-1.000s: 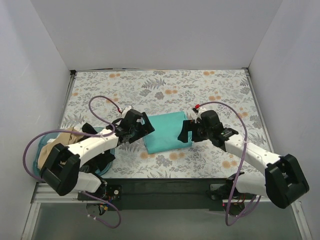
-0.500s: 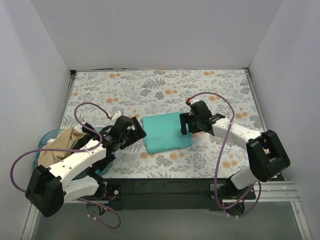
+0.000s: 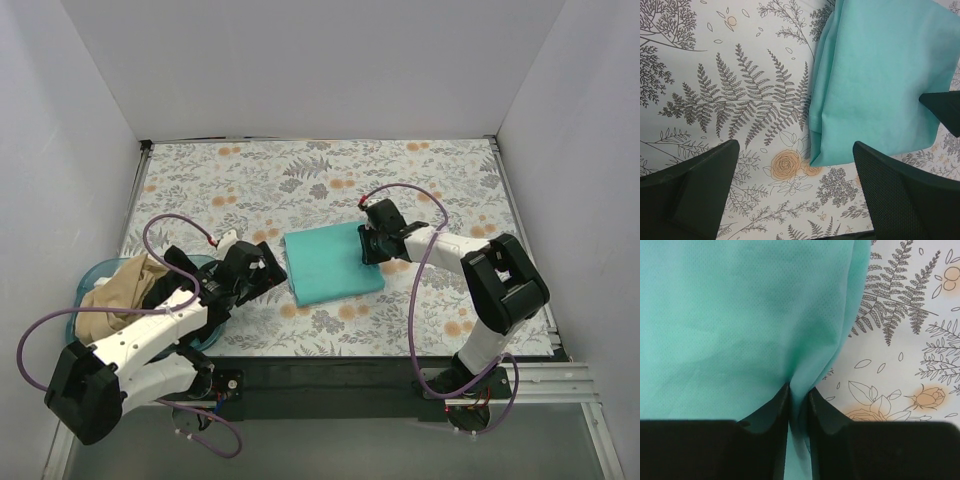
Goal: Fold and stack the t-shirts
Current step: Neatly place the folded tshirt to the corner
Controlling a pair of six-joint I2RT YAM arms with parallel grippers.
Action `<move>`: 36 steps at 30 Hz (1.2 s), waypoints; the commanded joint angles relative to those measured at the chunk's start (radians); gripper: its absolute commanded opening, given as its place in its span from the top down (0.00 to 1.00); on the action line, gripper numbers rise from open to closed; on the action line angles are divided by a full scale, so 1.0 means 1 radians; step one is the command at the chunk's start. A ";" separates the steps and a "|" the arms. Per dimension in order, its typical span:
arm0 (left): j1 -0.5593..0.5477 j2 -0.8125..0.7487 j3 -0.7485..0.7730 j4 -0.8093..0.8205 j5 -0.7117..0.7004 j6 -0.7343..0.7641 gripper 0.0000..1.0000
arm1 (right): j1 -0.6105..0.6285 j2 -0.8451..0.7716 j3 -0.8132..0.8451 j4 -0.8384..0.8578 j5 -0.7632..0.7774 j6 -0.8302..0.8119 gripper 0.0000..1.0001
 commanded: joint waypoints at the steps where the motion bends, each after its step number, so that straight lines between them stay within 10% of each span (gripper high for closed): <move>1: 0.000 -0.043 -0.022 0.012 -0.031 -0.008 0.03 | 0.009 0.048 -0.025 -0.005 0.030 0.030 0.77; 5: 0.000 -0.080 -0.041 0.015 -0.052 -0.011 0.03 | -0.003 0.075 0.010 -0.012 0.098 0.064 0.99; 36: 0.000 -0.017 0.014 -0.014 -0.204 -0.017 0.02 | -0.629 0.638 1.002 -0.152 0.314 -0.499 0.99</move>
